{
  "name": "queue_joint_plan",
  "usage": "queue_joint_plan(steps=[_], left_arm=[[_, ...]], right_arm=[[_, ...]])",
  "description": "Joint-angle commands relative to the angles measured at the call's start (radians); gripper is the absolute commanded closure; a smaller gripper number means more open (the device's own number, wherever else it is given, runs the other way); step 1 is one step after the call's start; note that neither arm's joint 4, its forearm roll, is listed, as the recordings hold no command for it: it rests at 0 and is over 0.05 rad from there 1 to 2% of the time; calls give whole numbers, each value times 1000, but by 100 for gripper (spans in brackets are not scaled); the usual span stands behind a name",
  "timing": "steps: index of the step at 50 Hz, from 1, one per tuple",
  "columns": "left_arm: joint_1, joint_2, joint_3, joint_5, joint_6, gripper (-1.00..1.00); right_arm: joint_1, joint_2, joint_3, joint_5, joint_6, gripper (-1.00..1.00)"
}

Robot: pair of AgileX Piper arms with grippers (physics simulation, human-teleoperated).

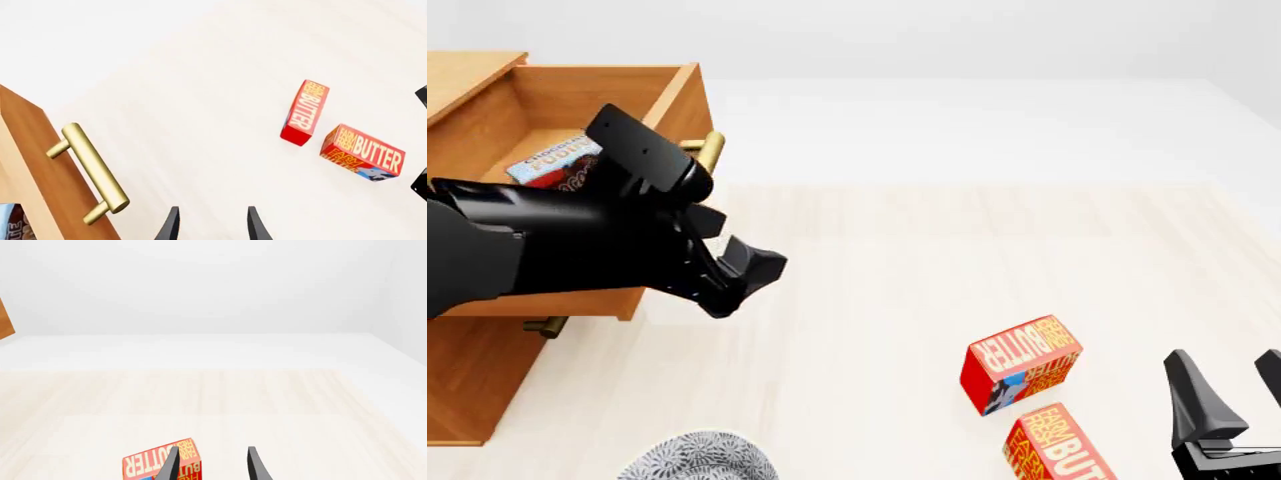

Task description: Put the chocolate pudding in the top drawer of the cabinet and close it.

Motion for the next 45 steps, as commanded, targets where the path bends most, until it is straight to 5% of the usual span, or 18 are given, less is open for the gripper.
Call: queue_joint_plan(steps=[1,27,45], left_arm=[[5,18,45,-41,-27,-100],[41,83,168,-172,-133,-100],[145,58,211,-192,-129,-100]], right_arm=[[-3,-5,4,-5,-4,-100],[-2,-5,4,-5,-4,-100],[-2,-5,4,-5,-4,-100]])
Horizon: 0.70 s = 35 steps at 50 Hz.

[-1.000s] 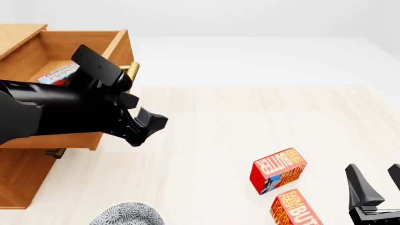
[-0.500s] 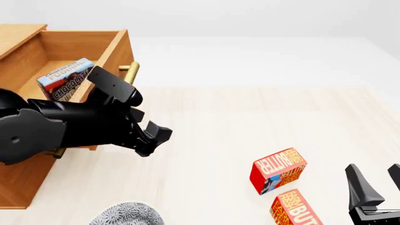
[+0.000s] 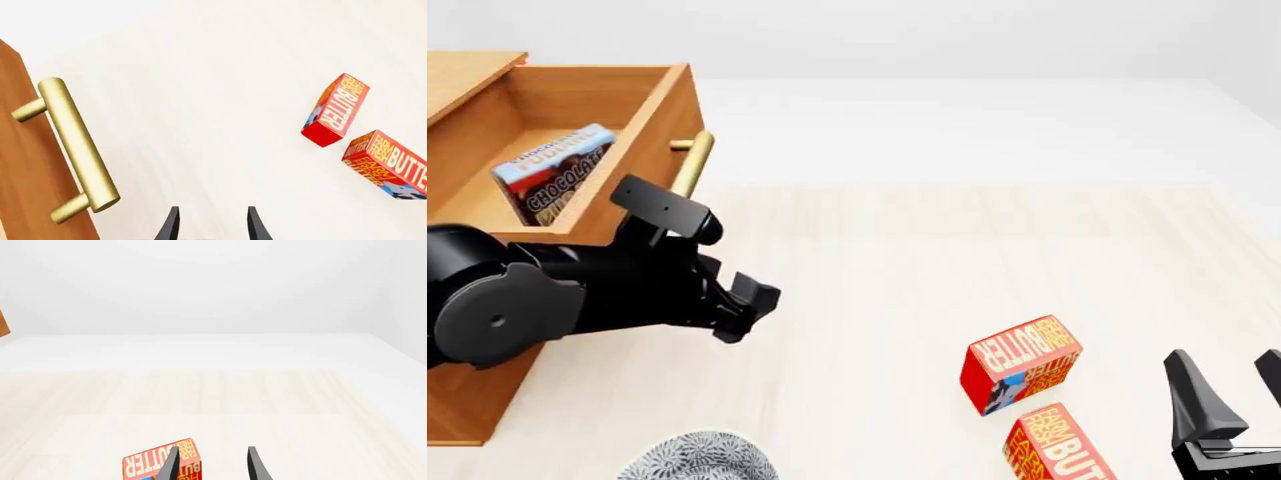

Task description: Put the chocolate pudding in the top drawer of the cabinet and close it.

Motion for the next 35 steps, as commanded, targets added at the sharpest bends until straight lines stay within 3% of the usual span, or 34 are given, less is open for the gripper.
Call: queue_joint_plan(steps=[1,14,16,35], left_arm=[[80,-2,32,-25,-7,-100],[150,-29,26,-11,18,-100],[195,-54,21,-3,43,-100],[241,-45,26,-27,30,-100]], right_arm=[[-2,-6,4,-5,-4,-100],[-2,-7,4,-5,-4,-100],[-2,-5,4,-5,-4,-100],[-3,-6,4,-5,-4,-100]])
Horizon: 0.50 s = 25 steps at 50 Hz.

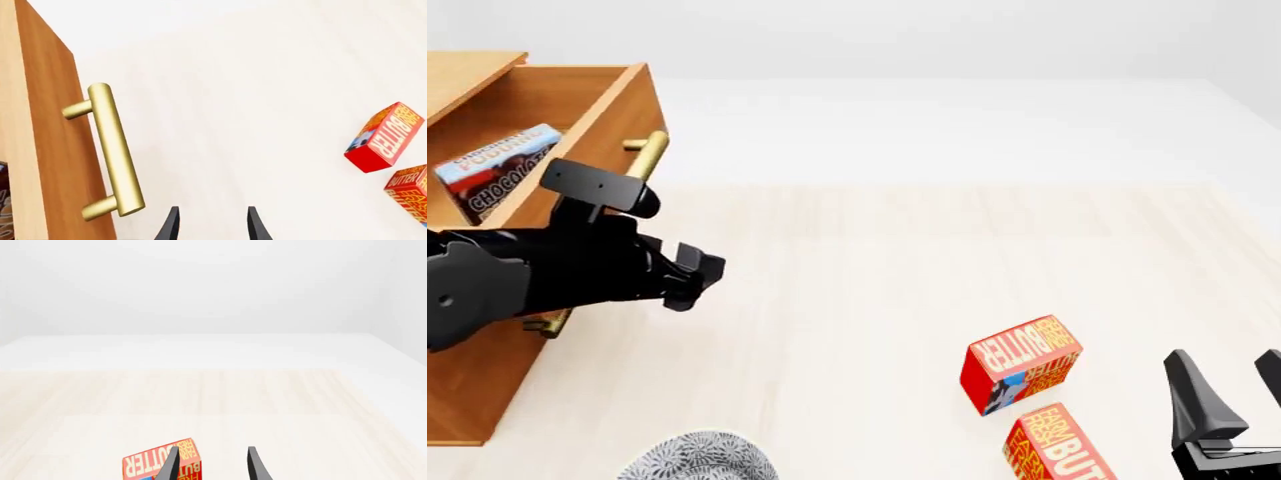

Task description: Put the chocolate pudding in the top drawer of the cabinet and close it.

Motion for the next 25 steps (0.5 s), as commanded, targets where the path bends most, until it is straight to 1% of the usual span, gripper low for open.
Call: queue_joint_plan(steps=[1,5,14,15,16,25], left_arm=[[50,4,8,-21,-6,-100],[66,1,19,-33,0,-100],[81,-8,23,-35,-23,-100],[91,-6,36,-48,-17,-100],[87,-5,39,-50,-27,-100],[116,-9,48,-58,-24,-100]], right_arm=[[-3,-6,4,-5,-4,-100],[-2,-6,4,-5,-4,-100],[-2,-6,4,-5,-4,-100],[-3,-6,4,-5,-4,-100],[-3,-6,4,-5,-4,-100],[-3,-5,4,-5,-4,-100]])
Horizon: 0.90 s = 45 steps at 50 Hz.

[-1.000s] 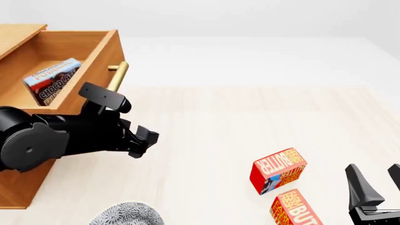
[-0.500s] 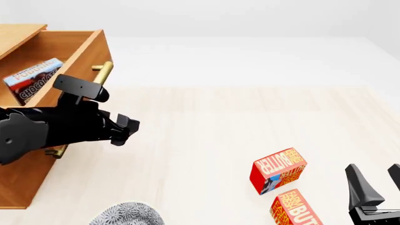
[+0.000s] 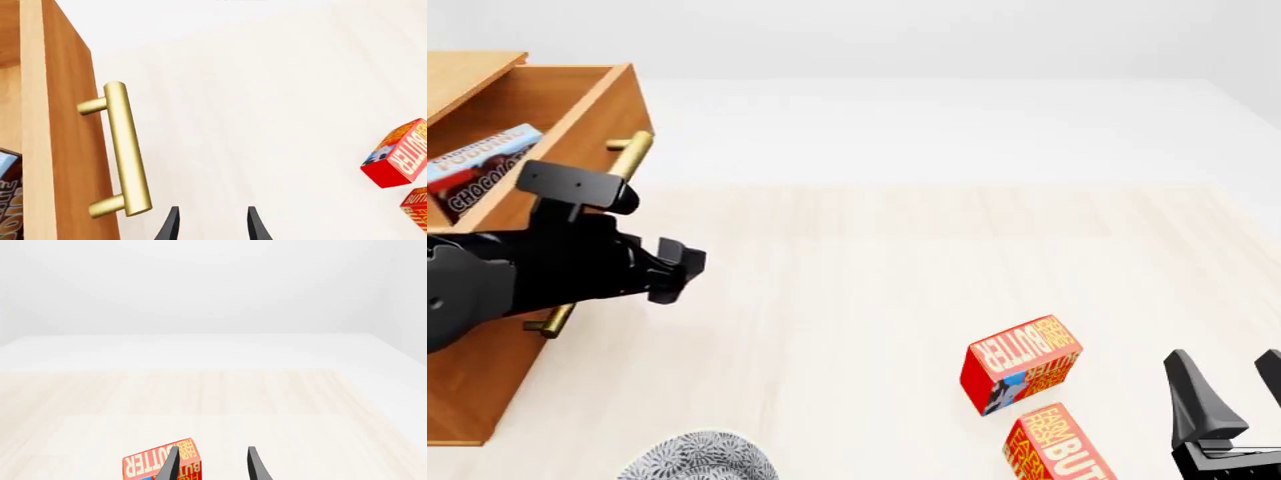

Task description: Put the chocolate pudding in the top drawer of the cabinet and close it.

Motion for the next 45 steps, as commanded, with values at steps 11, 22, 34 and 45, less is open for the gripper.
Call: queue_joint_plan(steps=[11,22,34,45], left_arm=[[91,-6,17,-17,-10,-100],[142,-4,40,-39,9,-100],[199,2,48,-51,6,-100],[272,94,61,-134,8,-100]], right_arm=[[-3,-6,4,-5,-4,-100],[-3,-5,4,-5,-3,-100],[-2,-6,4,-5,-4,-100],[-3,-6,4,-5,-4,-100]])
